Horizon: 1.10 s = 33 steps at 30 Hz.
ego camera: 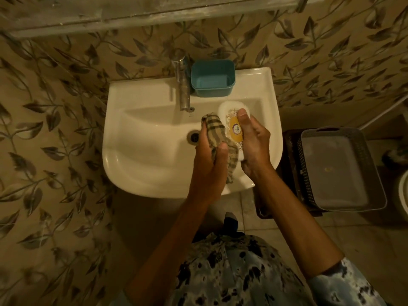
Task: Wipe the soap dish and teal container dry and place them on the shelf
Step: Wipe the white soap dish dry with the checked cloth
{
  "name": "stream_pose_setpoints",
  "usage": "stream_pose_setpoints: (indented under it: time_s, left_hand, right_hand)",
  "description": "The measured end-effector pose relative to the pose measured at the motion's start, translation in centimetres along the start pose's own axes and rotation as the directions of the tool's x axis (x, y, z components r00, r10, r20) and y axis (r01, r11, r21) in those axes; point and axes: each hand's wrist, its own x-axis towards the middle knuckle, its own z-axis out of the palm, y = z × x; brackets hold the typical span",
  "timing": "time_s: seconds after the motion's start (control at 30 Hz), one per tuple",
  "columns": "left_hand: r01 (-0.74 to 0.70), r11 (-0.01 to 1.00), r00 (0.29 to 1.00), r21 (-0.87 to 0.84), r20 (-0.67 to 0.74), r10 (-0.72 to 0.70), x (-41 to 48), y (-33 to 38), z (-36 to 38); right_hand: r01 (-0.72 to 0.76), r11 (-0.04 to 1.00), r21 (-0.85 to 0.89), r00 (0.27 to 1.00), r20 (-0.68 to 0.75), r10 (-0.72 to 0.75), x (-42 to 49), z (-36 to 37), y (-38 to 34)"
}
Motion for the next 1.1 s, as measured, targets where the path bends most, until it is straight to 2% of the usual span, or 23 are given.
stream_pose_setpoints:
  time_s: [0.13,0.23,0.43,0.53,0.63,0.73,0.83,0.9,0.97,1.03,1.1]
  left_hand:
    - [0.000,1.000,0.986,0.004,-0.167,0.000,2.1,0.7,-1.9]
    - [0.023,0.998,0.982,-0.060,-0.188,-0.034,2.7,0.9,-2.8]
    - [0.076,0.993,0.993,-0.092,-0.081,-0.083,-3.2,-0.5,1.1]
    - [0.086,0.984,0.989,-0.154,-0.104,-0.103,-3.5,-0.8,1.5]
    - [0.080,0.977,0.980,-0.196,-0.161,-0.113,-2.6,-0.5,0.5]
    - [0.056,0.969,0.972,-0.240,-0.208,-0.108,-1.4,-0.4,-1.2]
    - [0.107,0.915,0.962,-0.388,-0.194,-0.194,-0.5,-0.7,-2.4]
    - [0.138,0.831,0.952,-0.538,-0.160,-0.261,-0.6,-0.9,-2.3]
    - [0.120,0.727,0.942,-0.676,-0.153,-0.298,-0.9,-0.8,-2.0]
    - [0.057,0.668,0.930,-0.742,-0.205,-0.307,-1.1,-0.6,-1.5]
    - [0.014,0.687,0.903,-0.727,-0.286,-0.321,-1.5,-0.3,-0.7]
  right_hand:
    - [0.036,0.988,-0.149,0.980,0.200,-0.005,-1.2,-0.7,0.8]
    - [0.075,0.982,-0.173,0.971,0.235,-0.032,-1.6,-0.6,0.5]
    - [0.169,0.985,-0.031,0.984,-0.046,-0.171,-0.8,0.7,-1.7]
    - [0.168,0.984,-0.066,0.984,-0.051,-0.172,-1.2,0.4,-1.4]
    - [0.157,0.980,-0.125,0.987,0.039,-0.154,-1.9,-0.1,-0.8]
    - [0.207,0.935,-0.288,0.965,0.215,-0.147,-2.7,-0.8,-0.6]
    - [0.259,0.900,-0.350,0.920,0.374,-0.119,-2.9,-1.4,-0.8]
    - [0.137,0.965,-0.223,0.918,0.395,-0.039,-2.7,-1.7,-1.0]
    - [-0.104,0.989,0.106,0.924,0.377,0.057,-3.1,-2.0,-0.8]
    - [-0.261,0.888,0.378,0.927,0.356,0.120,-3.9,-2.1,-0.1]
    - [-0.317,0.799,0.511,0.930,0.332,0.157,-4.8,-1.7,0.9]
